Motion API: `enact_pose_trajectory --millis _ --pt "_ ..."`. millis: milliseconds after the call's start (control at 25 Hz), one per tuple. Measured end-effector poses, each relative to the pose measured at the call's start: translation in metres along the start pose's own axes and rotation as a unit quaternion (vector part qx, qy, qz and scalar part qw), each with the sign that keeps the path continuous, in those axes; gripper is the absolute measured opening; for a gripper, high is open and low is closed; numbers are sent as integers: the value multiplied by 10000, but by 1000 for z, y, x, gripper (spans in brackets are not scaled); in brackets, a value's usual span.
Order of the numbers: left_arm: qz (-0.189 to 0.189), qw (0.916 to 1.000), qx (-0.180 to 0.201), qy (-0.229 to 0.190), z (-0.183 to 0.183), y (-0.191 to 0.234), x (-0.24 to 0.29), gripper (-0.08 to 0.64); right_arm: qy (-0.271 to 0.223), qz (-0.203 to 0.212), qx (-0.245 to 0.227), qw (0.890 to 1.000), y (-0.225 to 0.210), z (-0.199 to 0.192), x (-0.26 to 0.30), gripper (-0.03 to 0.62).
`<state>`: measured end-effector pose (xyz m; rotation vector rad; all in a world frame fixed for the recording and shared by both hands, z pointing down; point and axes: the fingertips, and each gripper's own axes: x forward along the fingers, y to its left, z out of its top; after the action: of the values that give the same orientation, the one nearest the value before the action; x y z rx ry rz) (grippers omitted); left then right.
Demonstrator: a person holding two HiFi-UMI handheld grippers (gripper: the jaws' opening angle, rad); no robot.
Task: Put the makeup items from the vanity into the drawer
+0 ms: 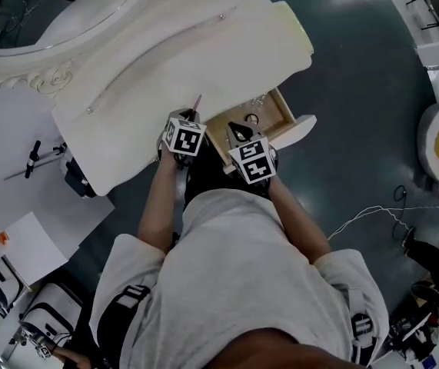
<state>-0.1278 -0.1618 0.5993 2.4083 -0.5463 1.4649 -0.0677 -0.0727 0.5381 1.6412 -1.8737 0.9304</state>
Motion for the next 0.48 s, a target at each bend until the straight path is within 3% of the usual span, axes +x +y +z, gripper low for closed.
enact_pose_trajectory --millis 480 --pt "-386 9969 686 11 28 -62 13 48 13 -395 636 9972 -40 -33 -27 15"
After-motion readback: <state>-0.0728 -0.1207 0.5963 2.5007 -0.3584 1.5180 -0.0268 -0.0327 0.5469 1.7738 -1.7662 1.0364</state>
